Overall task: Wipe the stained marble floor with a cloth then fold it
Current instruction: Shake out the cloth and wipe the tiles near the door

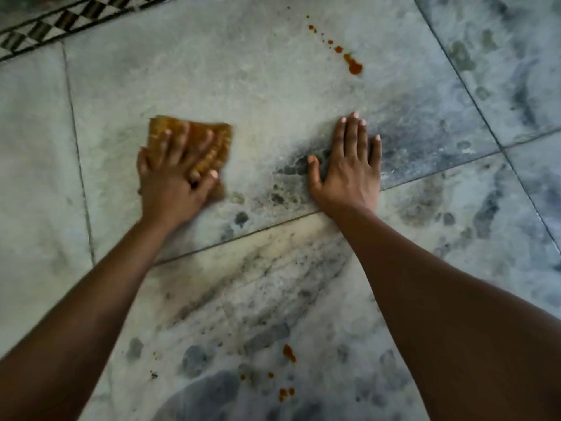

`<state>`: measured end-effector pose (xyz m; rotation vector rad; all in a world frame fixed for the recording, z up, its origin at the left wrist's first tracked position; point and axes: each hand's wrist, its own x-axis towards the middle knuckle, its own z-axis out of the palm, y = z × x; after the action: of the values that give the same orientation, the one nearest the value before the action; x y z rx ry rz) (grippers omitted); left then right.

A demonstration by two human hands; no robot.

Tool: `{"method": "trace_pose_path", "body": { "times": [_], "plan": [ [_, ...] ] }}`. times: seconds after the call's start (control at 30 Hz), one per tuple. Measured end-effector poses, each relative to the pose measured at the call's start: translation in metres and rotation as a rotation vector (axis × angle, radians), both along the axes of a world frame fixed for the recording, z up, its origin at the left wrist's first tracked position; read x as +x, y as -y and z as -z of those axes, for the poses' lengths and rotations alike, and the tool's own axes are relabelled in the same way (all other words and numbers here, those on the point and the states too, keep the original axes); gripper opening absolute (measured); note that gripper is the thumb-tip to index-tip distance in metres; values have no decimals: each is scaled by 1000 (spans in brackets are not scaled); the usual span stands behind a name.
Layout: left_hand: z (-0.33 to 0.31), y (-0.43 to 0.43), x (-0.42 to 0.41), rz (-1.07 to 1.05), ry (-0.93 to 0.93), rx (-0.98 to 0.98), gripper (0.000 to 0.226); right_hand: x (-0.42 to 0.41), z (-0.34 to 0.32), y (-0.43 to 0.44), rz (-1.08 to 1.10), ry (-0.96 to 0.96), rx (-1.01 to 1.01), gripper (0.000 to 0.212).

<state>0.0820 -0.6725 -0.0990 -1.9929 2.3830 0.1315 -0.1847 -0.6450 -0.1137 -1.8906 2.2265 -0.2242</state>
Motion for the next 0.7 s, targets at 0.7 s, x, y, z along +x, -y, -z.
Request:
{"method": "trace_pose_path", "body": {
  "times": [0.7],
  "plan": [
    [2,173,-104,-225,-55,99,55,-105,1,35,126,-14,-12,74]
  ]
}}
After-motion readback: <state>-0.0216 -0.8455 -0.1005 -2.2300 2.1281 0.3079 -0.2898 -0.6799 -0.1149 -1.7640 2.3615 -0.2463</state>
